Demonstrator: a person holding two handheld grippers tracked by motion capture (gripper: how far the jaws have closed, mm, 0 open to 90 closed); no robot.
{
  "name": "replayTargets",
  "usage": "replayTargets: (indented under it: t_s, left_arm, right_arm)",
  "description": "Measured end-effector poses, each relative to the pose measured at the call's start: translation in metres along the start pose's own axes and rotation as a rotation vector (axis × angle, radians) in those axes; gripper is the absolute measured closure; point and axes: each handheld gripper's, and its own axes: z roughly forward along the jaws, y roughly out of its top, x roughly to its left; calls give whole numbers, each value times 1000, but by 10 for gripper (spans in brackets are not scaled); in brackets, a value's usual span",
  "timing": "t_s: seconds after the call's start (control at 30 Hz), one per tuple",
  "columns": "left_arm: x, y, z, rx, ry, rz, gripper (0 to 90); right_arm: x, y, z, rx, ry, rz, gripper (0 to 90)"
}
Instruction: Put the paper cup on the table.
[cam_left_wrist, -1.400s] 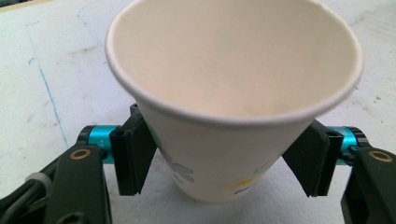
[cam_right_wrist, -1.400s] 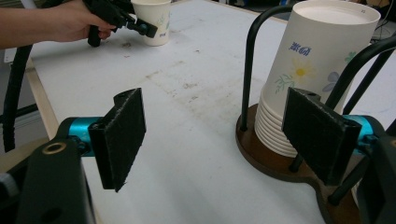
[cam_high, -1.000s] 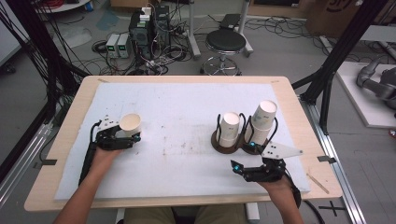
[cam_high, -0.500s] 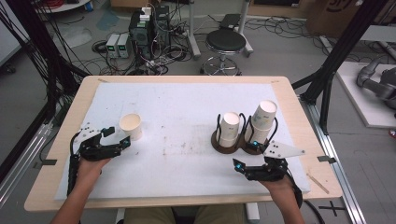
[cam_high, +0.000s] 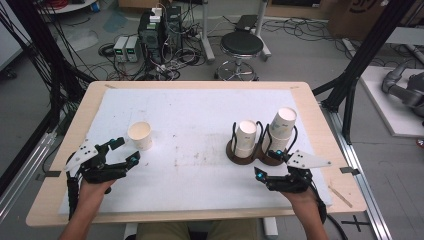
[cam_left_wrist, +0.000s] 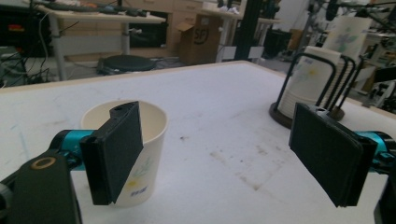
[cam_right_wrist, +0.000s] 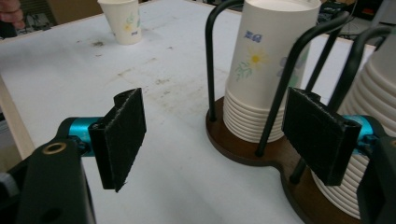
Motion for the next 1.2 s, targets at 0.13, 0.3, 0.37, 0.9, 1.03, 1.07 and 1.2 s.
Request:
replayTargets:
  t_s: [0.13,0.3,0.37,0.9,1.03,1.07,1.2]
  left_arm:
    - [-6,1,3,-13,-39,-1,175]
    - [-10,0,5,-8,-62,1,175]
    - [-11,-1,5,-3,-65,6,175]
    - [-16,-1,2,6,-87,26,176]
    - [-17,-1,4,9,-89,31,177]
    - [-17,-1,4,10,-89,34,177]
    - [-16,-1,3,6,-86,31,177]
  right_arm:
    - [-3,-1,-4,0,-21,10,230]
    - [-3,-1,-8,-12,-19,15,230]
    - [0,0,-8,-17,-17,8,230]
    - [8,5,-5,-27,11,8,232]
    - [8,5,-6,-32,13,9,231]
    - [8,5,-6,-33,14,6,232]
    - [9,5,-5,-30,20,3,232]
